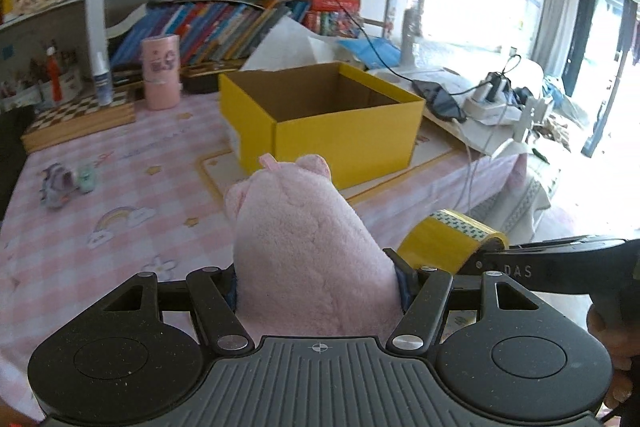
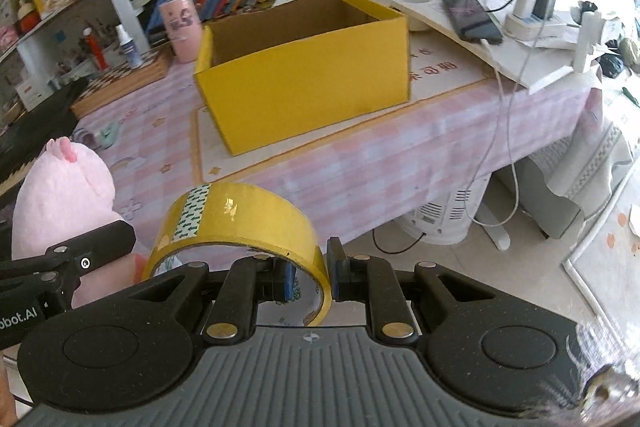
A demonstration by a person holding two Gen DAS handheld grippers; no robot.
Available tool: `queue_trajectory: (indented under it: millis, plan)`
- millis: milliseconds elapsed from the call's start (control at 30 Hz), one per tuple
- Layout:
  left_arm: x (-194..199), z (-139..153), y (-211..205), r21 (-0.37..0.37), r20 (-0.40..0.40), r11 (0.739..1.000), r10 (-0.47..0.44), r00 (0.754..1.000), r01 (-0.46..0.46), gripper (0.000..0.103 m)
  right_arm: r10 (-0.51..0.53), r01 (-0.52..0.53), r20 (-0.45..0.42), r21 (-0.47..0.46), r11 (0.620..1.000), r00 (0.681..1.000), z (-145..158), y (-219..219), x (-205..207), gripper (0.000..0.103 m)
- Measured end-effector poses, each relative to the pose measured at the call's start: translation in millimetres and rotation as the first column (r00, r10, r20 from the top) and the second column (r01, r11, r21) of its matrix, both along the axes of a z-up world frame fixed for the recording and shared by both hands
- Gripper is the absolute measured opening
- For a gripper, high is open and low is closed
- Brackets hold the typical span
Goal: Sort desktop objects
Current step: 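Carry the pink plush and yellow tape with both tools toward the yellow box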
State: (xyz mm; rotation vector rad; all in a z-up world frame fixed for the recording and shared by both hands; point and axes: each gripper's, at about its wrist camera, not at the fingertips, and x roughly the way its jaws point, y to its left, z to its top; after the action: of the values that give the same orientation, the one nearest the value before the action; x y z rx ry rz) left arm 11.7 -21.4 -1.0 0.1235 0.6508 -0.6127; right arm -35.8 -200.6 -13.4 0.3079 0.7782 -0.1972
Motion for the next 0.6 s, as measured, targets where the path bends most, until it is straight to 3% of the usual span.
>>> queue_trajectory:
  millis: [367,600]
  plan:
    - [30,4,-54,0.027,0.01,0.999,-0.032,0.999,0.032,0.065,-0.008,0.008,-0.008,0.027,1.0,1.0,-2,-51,35,0.015]
    - [50,11,-87,0.005,0.051,1.0,-0.029,0.998,0.029,0.065,0.004,-0.004,0.008,0.008,1.0,1.0,4,-86,60,0.015]
